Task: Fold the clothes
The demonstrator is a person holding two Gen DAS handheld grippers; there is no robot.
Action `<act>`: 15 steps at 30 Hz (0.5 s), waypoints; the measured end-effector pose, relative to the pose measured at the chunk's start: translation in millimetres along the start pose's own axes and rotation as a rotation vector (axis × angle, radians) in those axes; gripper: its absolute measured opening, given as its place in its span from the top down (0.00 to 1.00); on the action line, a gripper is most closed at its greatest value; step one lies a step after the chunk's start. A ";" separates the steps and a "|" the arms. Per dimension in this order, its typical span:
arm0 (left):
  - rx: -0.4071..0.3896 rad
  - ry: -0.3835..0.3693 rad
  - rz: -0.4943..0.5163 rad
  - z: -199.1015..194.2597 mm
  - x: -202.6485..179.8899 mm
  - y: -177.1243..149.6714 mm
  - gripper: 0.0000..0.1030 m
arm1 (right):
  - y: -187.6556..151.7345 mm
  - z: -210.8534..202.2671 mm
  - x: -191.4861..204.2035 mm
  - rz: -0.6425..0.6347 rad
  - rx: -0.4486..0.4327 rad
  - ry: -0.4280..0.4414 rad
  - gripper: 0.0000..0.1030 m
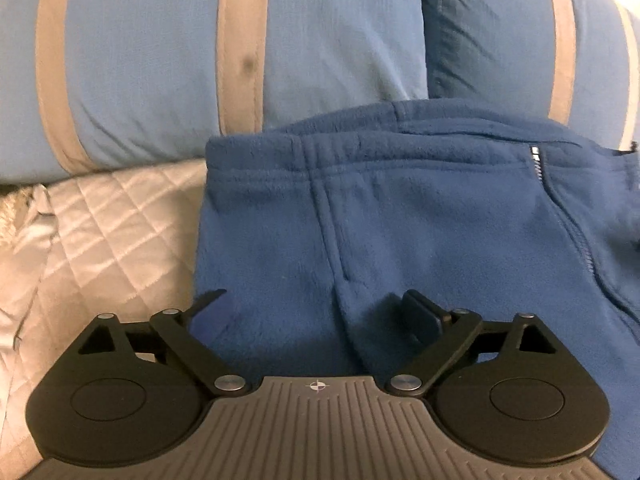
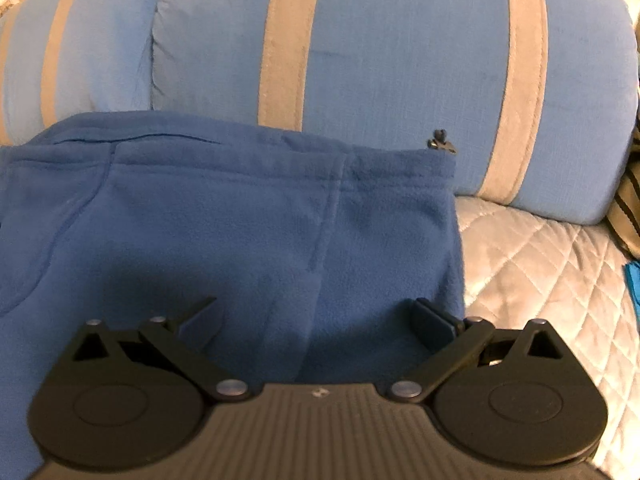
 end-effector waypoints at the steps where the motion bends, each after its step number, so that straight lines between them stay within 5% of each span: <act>1: 0.003 -0.022 -0.016 -3.9 4.3 -0.3 0.10 | 1.5 -1.8 -2.0 0.003 0.016 -0.010 0.00; 9: 0.010 -0.143 -0.189 -20.8 49.6 -3.8 0.10 | 14.2 -9.5 -46.1 0.161 0.138 0.022 0.00; 15: 0.010 -0.222 -0.328 -30.6 85.8 -6.3 0.10 | 17.5 -5.5 -93.0 0.325 0.238 0.146 0.00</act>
Point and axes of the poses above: each gripper's, at about its wrist camera, not at the fingertips, and z roughly the way its jaws point, x to its left, y to its top, the point moved 2 cm from there along z, roughly the way its jaws point, and after that the axes turned 7 degrees about -y, right-handed, at the moved point
